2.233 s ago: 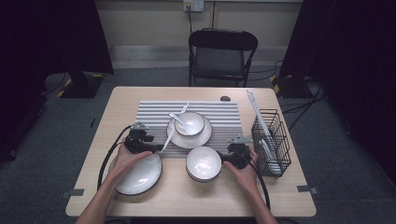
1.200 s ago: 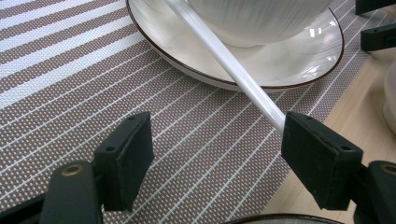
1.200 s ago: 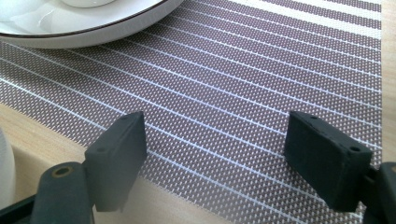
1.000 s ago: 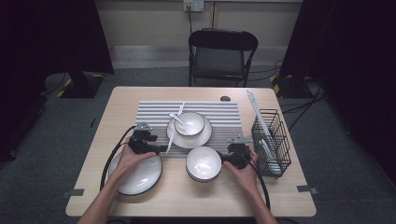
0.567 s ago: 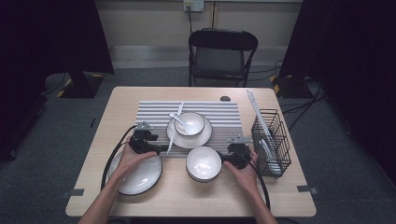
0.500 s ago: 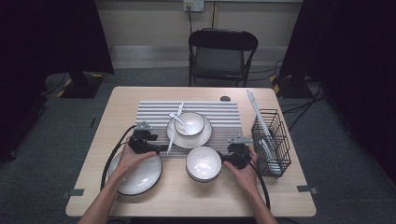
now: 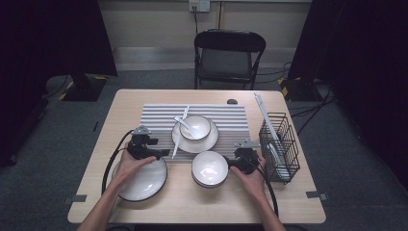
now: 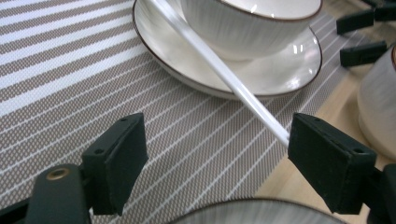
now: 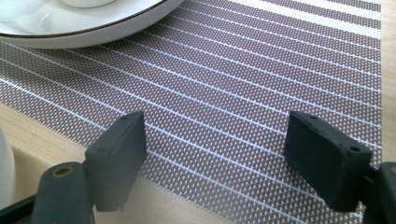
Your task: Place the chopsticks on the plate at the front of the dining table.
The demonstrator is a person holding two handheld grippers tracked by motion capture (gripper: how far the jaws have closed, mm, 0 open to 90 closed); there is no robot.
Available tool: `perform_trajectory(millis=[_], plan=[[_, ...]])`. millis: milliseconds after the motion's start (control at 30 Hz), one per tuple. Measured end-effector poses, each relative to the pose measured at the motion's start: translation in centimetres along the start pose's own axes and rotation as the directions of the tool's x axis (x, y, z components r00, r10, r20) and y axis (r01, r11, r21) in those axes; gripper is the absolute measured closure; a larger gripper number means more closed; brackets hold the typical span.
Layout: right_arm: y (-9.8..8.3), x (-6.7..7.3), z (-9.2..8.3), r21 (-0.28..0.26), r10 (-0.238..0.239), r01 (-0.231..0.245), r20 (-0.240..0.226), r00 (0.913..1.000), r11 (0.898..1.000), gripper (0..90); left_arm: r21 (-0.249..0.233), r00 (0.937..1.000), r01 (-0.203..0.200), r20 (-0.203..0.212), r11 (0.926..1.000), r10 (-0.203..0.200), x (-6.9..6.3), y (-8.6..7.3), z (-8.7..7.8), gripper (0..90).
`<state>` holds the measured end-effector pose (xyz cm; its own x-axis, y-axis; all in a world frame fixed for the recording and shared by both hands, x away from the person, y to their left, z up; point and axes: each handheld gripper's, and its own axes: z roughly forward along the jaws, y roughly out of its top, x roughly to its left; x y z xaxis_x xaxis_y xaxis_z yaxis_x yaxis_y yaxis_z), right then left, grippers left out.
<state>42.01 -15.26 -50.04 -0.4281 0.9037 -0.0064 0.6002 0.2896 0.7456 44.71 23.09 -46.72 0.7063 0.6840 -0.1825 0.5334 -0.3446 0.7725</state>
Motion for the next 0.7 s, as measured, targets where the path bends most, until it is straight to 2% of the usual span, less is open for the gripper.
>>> perform_trajectory(millis=[100,167,267,333,400,467,567,700], plan=[[0.0,0.0,0.0,0.000,0.000,0.000,0.000,1.0000,1.000,20.2,-0.007,1.0000,0.003,0.008,1.0000,-0.003,-0.2,0.0,-0.5,18.1],[0.0,0.0,0.0,0.000,0.000,0.000,0.000,1.0000,1.000,20.2,-0.006,0.9998,-0.016,0.012,0.9999,0.016,-0.5,0.0,-0.7,17.5],[0.0,0.0,0.0,0.000,0.000,0.000,0.000,1.0000,1.000,20.2,0.004,0.9992,-0.030,0.025,0.9995,0.030,-0.8,0.0,-0.5,16.8],[0.0,0.0,0.0,0.000,0.000,0.000,0.000,1.0000,1.000,20.2,0.007,0.9994,-0.024,0.026,0.9997,0.024,-0.9,-0.1,-0.2,16.8],[0.0,0.0,0.0,0.000,0.000,0.000,0.000,1.0000,1.000,20.2,-0.014,0.9993,-0.030,0.024,0.9994,0.030,-1.0,-0.5,-0.1,18.5],[0.0,0.0,0.0,0.000,0.000,0.000,0.000,1.0000,1.000,20.2,0.013,0.9991,-0.034,0.027,0.9993,0.033,-0.9,-0.8,0.0,18.4],[0.0,0.0,0.0,0.000,0.000,0.000,0.000,1.0000,1.000,20.2,0.018,0.9994,-0.025,0.025,0.9995,0.024,-0.8,-0.9,0.1,18.3],[0.0,0.0,0.0,0.000,0.000,0.000,0.000,1.0000,1.000,20.2,0.025,0.9991,-0.034,0.026,0.9991,0.033,-1.0,-0.9,0.5,17.8]])
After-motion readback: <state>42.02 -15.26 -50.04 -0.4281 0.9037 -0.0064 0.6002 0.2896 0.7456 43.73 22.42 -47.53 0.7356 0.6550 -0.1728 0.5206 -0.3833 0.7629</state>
